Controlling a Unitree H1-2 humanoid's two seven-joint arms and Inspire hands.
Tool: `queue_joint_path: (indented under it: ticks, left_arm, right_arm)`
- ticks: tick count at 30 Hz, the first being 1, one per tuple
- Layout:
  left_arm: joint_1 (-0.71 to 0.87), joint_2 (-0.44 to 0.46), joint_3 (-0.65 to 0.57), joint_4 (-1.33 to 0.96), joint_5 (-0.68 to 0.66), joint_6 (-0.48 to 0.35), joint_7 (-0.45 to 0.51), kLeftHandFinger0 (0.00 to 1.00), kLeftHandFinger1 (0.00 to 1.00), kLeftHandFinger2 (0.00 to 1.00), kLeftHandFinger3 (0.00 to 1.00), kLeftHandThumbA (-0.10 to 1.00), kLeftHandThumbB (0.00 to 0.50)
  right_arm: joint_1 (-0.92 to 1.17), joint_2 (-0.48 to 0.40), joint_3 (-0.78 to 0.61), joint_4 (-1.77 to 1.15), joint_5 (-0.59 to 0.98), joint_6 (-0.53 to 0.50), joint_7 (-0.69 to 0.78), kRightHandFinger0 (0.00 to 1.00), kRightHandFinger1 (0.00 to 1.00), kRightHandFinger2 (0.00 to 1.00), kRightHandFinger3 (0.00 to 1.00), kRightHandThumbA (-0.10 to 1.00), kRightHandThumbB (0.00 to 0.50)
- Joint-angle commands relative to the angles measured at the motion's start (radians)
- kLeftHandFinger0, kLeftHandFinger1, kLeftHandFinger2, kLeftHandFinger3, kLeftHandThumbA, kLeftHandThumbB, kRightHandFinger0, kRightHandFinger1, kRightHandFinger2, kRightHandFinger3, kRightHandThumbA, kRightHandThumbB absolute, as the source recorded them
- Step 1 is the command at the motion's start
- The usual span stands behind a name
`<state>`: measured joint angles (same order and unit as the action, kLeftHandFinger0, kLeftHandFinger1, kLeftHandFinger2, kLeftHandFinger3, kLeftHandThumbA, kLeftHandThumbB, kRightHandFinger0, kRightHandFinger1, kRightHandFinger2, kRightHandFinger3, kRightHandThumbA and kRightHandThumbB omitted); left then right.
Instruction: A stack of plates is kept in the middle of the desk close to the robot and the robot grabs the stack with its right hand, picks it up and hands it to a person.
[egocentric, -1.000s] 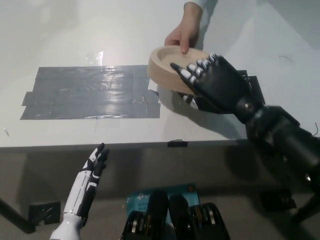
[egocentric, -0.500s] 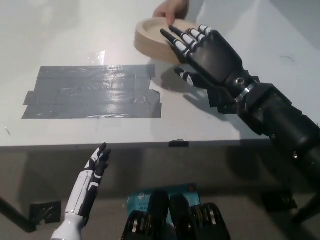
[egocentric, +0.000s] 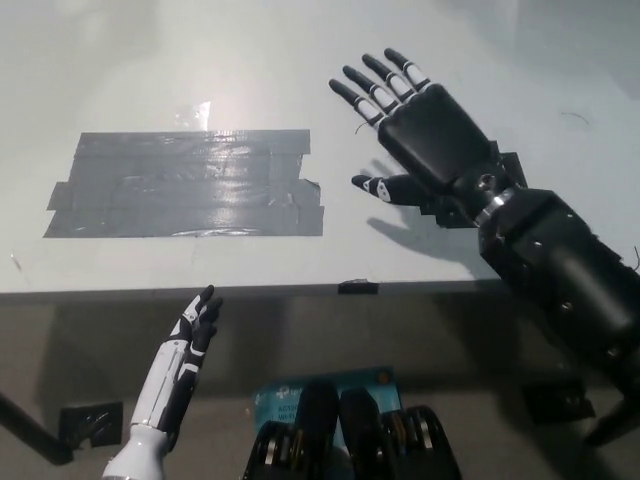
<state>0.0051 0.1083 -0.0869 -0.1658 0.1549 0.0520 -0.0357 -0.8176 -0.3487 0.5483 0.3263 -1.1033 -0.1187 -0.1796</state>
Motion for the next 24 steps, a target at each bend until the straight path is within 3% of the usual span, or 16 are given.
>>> queue_joint_path:
  ticks: [1,5,9,12,14,18,21,24]
  left_arm:
    - [-0.023,0.014,-0.001,-0.032,0.015,-0.009,-0.009,1.00,1.00,1.00,1.00,1.00,0.000]
    - [-0.016,0.009,-0.002,-0.038,0.018,-0.006,-0.005,1.00,1.00,1.00,1.00,1.00,0.000]
    - [-0.015,0.015,0.005,-0.044,0.009,-0.016,-0.006,1.00,1.00,1.00,1.00,1.00,0.000]
    - [-0.019,0.019,0.013,-0.044,0.004,-0.011,-0.005,1.00,1.00,1.00,1.00,1.00,0.000]
    - [-0.019,0.020,0.016,-0.043,0.004,-0.007,-0.004,1.00,1.00,1.00,1.00,1.00,0.000]
    - [-0.021,0.016,0.010,-0.027,0.003,-0.011,-0.005,1.00,1.00,1.00,1.00,1.00,0.000]
    - [-0.010,0.009,0.013,-0.027,-0.005,-0.009,-0.003,1.00,1.00,1.00,1.00,1.00,0.000]
    - [0.003,0.012,0.013,-0.032,-0.003,-0.008,-0.003,1.00,1.00,1.00,1.00,1.00,0.000]
  right_arm:
    - [0.032,-0.075,-0.105,-0.266,0.105,0.033,0.152,1.00,1.00,1.00,1.00,0.85,0.500]
    - [0.102,-0.113,-0.170,-0.454,0.174,0.018,0.190,1.00,1.00,1.00,1.00,0.87,0.500]
    - [0.268,-0.148,-0.277,-0.797,0.336,0.088,0.252,1.00,1.00,1.00,1.00,0.84,0.500]
    - [0.408,-0.167,-0.348,-0.986,0.430,0.137,0.248,1.00,1.00,1.00,1.00,0.89,0.491]
    - [0.533,-0.179,-0.370,-1.090,0.513,0.144,0.224,1.00,1.00,1.00,1.00,0.80,0.470]
    - [0.754,-0.171,-0.315,-1.244,0.674,0.192,0.227,1.00,1.00,1.00,1.00,0.75,0.461]
    - [0.858,-0.155,-0.291,-1.221,0.728,0.133,0.180,1.00,1.00,1.00,1.00,0.72,0.441]
    - [0.970,-0.089,-0.322,-1.088,0.827,0.043,0.094,1.00,1.00,1.00,1.00,0.83,0.425]
